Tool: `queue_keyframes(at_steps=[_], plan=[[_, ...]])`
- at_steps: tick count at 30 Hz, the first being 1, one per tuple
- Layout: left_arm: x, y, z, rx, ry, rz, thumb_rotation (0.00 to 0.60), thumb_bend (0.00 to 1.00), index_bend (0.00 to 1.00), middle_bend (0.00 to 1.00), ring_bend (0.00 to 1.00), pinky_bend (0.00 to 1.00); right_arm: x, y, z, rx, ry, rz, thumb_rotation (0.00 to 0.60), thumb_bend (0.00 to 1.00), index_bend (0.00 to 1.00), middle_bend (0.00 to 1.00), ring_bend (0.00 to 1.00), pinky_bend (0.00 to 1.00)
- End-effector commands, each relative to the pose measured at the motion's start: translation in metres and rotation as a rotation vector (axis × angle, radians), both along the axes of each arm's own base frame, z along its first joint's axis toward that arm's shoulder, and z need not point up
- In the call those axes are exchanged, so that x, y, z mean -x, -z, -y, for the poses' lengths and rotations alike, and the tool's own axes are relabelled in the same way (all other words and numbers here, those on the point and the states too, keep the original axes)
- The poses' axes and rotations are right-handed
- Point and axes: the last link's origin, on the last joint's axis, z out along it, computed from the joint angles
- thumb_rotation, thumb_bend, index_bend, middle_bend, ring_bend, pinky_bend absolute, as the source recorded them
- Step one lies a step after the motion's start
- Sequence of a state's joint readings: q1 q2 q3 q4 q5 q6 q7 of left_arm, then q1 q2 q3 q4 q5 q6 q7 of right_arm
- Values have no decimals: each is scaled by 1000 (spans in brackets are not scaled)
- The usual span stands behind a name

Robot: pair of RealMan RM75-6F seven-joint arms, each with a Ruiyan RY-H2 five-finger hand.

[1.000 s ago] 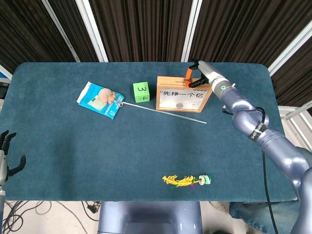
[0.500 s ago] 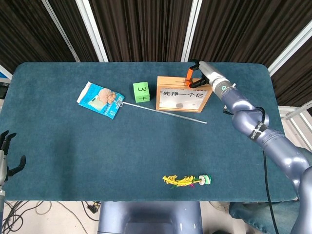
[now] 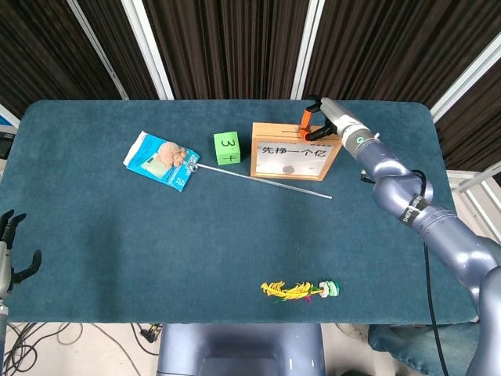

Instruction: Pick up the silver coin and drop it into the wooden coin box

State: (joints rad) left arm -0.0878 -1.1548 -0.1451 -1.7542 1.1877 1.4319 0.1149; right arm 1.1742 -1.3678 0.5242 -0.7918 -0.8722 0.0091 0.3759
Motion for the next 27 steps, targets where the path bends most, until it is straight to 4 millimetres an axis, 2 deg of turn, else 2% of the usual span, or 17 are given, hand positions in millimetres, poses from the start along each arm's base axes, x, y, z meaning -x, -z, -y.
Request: queue_keyframes(at_steps=[1,27], plan=[[0,0,0,1,0,-1,600,397,151,26,40,0,0,0,0,-4,1,-1,600,544,737,33,0,0],[1,1,1,4,-7,-3,600,397,151,26,40,0,1,-3,0,-11,12,-1,600,544,567,15,0,0]])
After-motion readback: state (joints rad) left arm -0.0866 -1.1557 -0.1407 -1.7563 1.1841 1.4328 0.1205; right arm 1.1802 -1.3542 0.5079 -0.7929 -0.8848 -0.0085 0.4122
